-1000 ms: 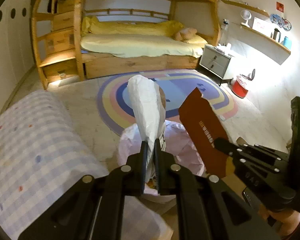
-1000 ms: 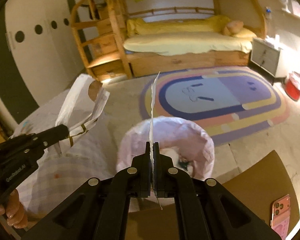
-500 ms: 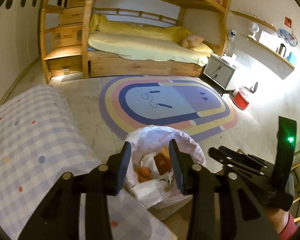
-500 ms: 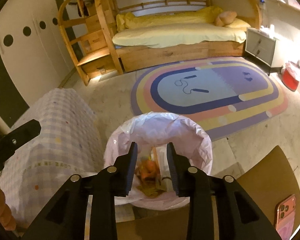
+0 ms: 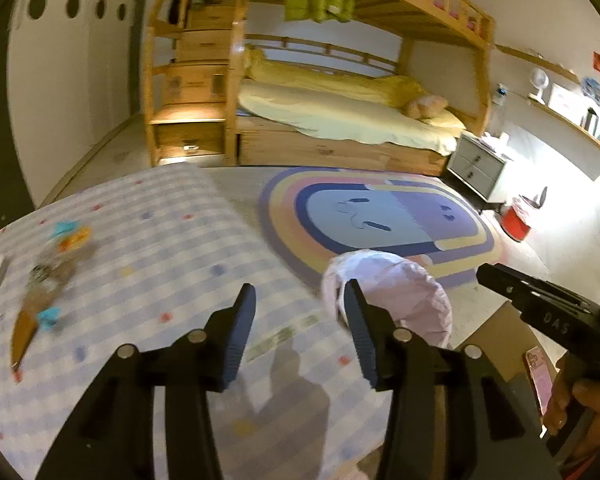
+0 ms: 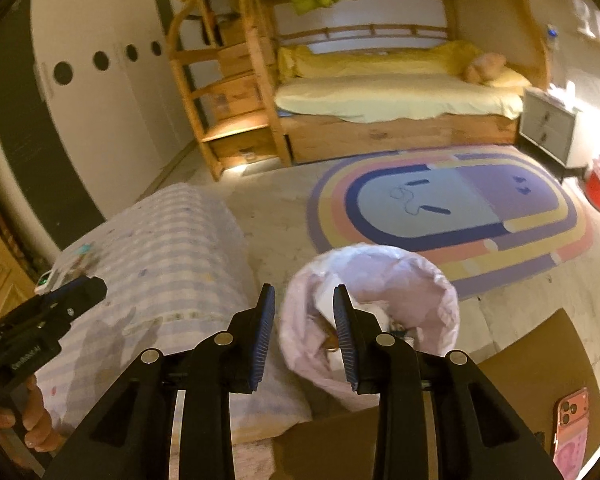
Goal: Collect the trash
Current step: 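Move both grippers back over the mattress toward the brown paper scraps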
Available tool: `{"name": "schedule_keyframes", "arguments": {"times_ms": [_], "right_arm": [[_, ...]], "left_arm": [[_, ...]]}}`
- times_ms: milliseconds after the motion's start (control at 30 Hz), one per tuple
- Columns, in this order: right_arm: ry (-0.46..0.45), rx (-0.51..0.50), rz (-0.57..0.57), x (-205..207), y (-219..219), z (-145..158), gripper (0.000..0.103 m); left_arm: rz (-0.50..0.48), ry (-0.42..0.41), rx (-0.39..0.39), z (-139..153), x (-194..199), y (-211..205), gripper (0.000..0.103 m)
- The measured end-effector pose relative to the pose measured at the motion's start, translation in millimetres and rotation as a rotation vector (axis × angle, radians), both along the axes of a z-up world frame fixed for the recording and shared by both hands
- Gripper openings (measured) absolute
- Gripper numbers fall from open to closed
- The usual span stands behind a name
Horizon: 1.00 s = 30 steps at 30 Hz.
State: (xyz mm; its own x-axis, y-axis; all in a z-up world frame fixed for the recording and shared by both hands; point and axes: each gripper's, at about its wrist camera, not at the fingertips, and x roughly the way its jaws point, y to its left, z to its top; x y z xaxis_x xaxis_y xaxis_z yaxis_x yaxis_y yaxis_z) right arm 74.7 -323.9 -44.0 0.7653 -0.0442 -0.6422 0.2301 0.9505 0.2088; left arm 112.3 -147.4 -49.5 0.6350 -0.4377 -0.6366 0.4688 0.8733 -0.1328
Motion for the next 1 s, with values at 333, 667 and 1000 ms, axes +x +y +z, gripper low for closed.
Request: {"name": "schedule_keyframes", "arguments": {"times_ms": [333, 667, 1000], "right_arm": [[0.026, -0.015, 0.236, 33, 97, 6, 0.032], [0.067, -0.057, 0.456, 86, 204, 2, 0.052], [0.117, -0.055, 0.552, 144, 266, -20, 0.053]], "left_arm": [[0.252, -0.008, 0.040, 13, -13, 118, 0.063], [0.524, 0.011, 0.087, -5, 8, 235, 0.069], [0.545, 0.036, 0.101, -22, 40, 257, 0.059]]}}
